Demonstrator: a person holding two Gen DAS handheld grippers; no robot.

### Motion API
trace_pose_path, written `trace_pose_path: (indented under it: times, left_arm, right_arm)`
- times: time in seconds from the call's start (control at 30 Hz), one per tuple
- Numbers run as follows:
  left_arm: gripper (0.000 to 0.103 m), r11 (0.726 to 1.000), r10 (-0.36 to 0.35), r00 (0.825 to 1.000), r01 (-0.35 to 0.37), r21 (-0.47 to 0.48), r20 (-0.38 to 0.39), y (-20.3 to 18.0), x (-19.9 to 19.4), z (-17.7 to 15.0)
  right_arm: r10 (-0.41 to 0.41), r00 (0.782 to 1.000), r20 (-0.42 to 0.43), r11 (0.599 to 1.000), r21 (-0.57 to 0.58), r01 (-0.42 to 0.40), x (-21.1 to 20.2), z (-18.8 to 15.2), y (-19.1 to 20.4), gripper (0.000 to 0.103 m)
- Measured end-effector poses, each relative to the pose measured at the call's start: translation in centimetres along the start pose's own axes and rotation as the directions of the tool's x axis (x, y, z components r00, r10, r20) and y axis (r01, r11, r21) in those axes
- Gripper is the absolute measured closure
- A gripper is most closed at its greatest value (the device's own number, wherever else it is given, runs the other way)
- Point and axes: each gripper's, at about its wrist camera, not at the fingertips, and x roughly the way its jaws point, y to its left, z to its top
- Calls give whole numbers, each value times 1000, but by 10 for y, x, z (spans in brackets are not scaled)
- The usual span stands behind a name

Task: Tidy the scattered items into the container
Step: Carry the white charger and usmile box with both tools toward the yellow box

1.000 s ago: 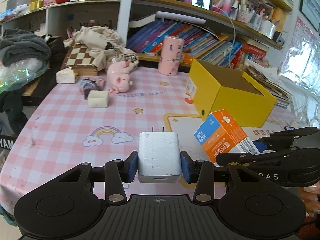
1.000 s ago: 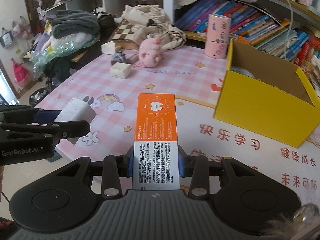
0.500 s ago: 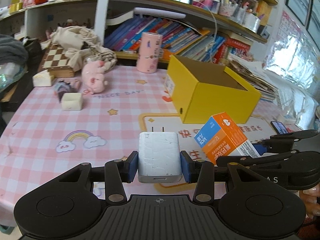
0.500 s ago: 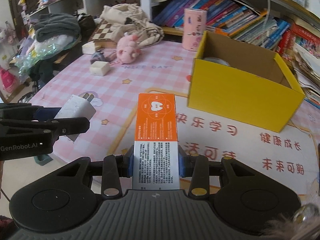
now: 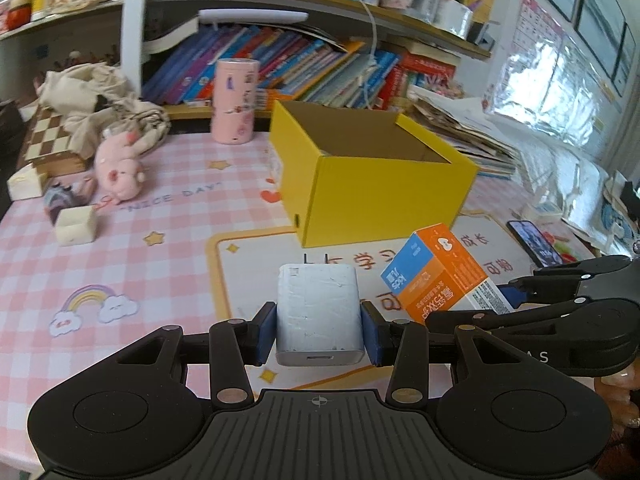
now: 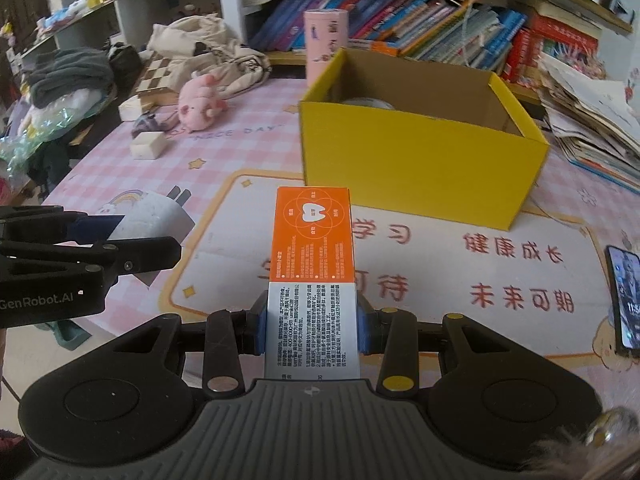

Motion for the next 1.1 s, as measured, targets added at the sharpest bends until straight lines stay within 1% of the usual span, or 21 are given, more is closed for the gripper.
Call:
trace_pose_path:
  times: [0.23,0.5,0.63,0.8,0.97,1.1]
  left_arm:
    - [61,999,-15,1000,15,30,-2,-17,10,6]
    - [61,996,-24,998,19,86,61,-46,14,26]
    - [61,996,-23,996,16,87,84,-58,22,42]
    - [61,998,2,992,-10,64,125,-66,35,68]
    - [61,999,24,987,-31,40,157,-71,45,95]
    - [61,998,37,981,-46,40,192,-76,51,118]
  right_arm:
    - [-16,1000,15,999,32,16,-5,-3,-19,66]
    - [-30,997,68,999,29,28,-17,8,-44,66]
    - [-16,994,109,1000,2,16,-20,24,-59,66]
    - [9,987,157,1000,-29,-4,-17,49,-81,66]
    - [49,980,191,998,-37,-42,-10,76,-106,66]
    - [81,972,220,996,-44,-73,-6,98,-122,66]
